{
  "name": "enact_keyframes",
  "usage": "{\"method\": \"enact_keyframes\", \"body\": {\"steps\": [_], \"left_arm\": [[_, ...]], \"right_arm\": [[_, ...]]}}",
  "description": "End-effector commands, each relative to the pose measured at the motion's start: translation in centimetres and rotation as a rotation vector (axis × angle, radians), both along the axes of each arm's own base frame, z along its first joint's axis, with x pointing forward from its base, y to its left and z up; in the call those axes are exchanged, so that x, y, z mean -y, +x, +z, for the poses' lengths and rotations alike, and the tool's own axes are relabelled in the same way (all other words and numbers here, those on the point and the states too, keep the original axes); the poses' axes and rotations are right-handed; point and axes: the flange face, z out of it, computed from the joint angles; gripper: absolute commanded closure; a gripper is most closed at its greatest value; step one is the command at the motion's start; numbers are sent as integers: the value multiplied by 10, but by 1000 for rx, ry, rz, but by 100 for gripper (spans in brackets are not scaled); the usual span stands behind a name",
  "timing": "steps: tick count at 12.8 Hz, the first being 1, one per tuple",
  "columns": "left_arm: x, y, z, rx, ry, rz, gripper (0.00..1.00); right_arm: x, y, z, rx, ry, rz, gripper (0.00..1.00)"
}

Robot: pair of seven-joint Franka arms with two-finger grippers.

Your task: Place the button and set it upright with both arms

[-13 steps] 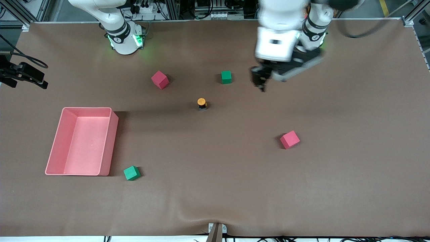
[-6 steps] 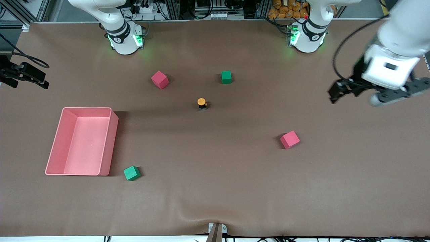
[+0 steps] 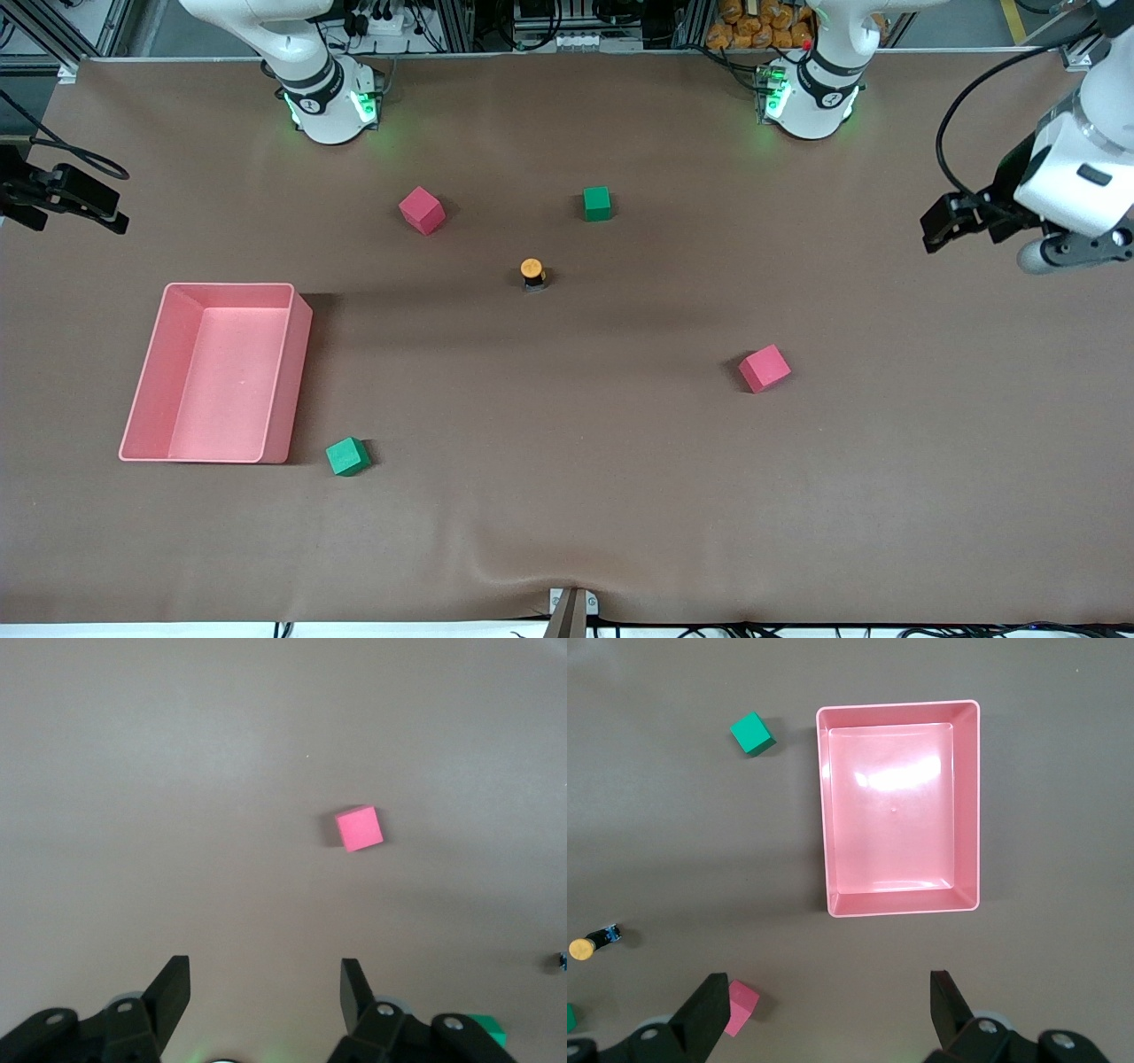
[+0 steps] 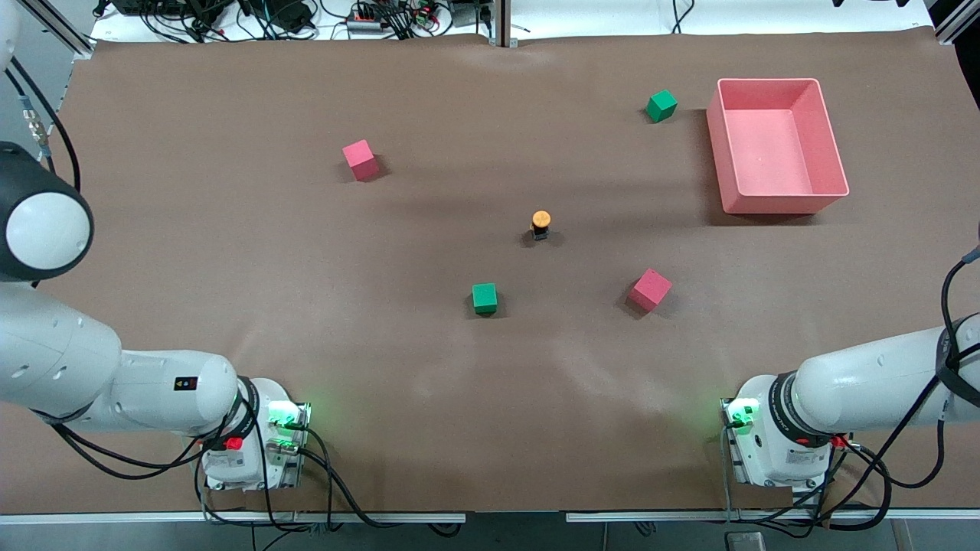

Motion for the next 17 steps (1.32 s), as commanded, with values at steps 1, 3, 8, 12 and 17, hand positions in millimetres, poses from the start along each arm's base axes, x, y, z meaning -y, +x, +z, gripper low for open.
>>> {"method": "enact_keyframes", "body": {"steps": [1, 3, 8, 12, 17], "left_arm": [[-15, -20, 3, -12, -1, -27, 23], [-37, -21, 2, -21, -40, -24, 23], [-65, -35, -8, 3, -103, 24, 23], [-74, -47, -6, 11, -102, -3, 23], [-81, -56, 1, 4, -90, -88, 23]], "right_arm": [[1, 2, 0, -10, 12, 5, 0], [0, 3, 0, -10, 12, 6, 0], [0, 4, -4, -24, 12, 8, 0], [1, 5, -4, -24, 11, 6, 0], [1, 6, -6, -36, 11, 6, 0]]}}
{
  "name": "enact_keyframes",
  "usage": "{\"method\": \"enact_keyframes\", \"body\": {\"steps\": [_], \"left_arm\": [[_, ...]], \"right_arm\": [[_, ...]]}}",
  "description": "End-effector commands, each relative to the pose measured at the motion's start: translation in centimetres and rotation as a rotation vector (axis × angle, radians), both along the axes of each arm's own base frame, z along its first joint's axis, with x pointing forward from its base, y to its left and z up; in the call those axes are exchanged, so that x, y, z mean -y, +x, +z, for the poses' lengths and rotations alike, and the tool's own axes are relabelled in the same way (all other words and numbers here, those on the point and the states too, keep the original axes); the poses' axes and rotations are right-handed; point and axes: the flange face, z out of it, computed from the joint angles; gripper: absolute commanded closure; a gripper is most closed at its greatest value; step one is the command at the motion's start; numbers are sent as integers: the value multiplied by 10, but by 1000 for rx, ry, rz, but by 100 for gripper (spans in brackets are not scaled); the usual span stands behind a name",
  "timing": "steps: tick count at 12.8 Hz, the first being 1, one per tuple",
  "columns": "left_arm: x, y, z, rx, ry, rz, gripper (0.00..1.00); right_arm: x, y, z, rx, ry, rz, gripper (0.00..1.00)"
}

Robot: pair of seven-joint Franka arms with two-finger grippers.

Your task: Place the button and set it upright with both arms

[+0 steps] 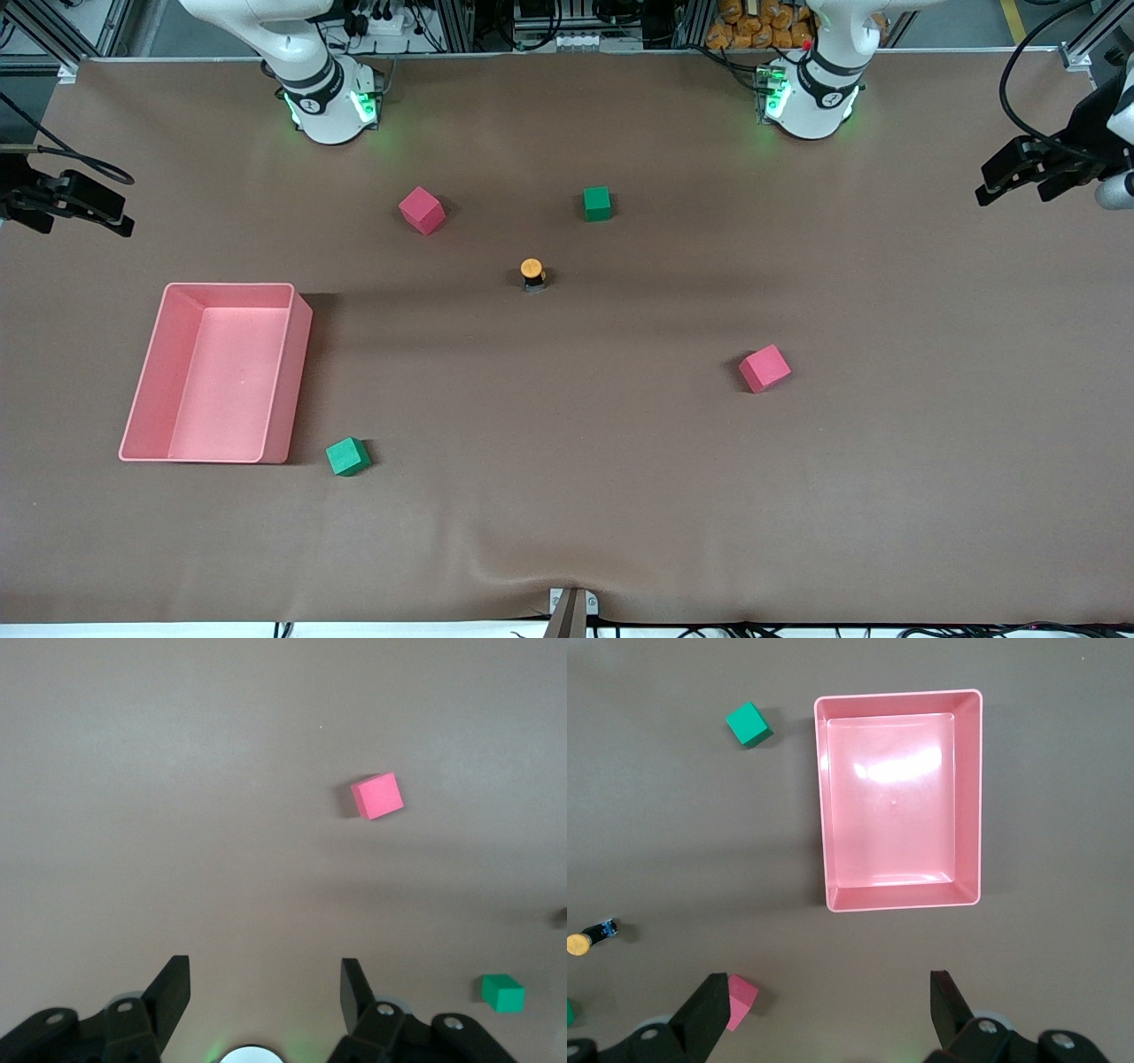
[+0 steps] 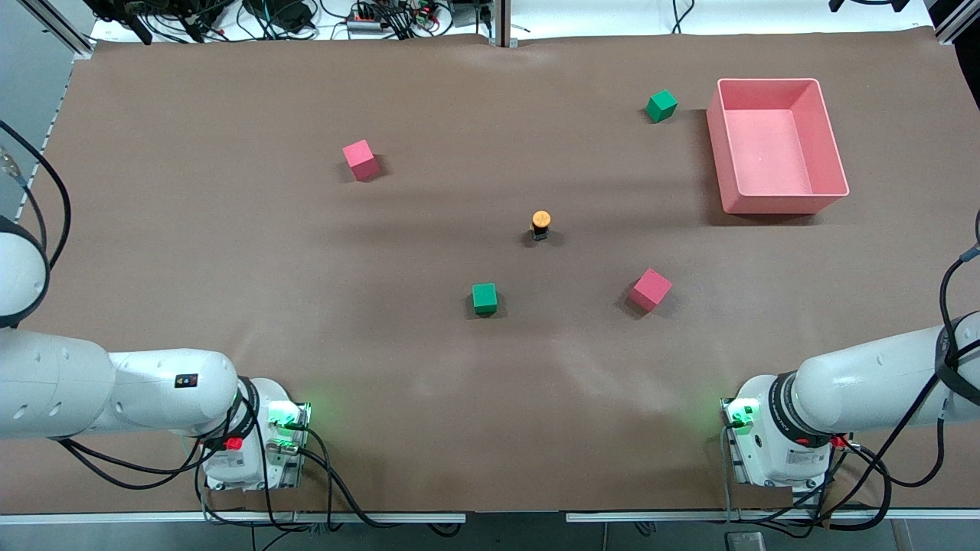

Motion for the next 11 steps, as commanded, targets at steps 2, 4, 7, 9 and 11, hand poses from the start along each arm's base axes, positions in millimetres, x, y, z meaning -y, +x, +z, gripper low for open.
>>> {"method": "enact_keyframes", "body": {"steps": [2, 4, 7, 9, 11], "left_arm": [[-1, -10, 2, 5, 10, -34, 23], [0, -10, 5, 12, 38, -41, 23], [-1, -8, 11, 25, 35, -40, 23], [0, -8, 13, 26, 35, -40, 23], [1, -8, 13, 28, 38, -41, 23]], "right_arm": [[1, 3, 2, -8, 12, 7, 0], [1, 4, 2, -8, 12, 7, 0], [1, 6, 2, -11, 11, 5, 0], [1, 11, 3, -22, 9, 6, 0], [0, 12, 1, -25, 9, 7, 0]]}}
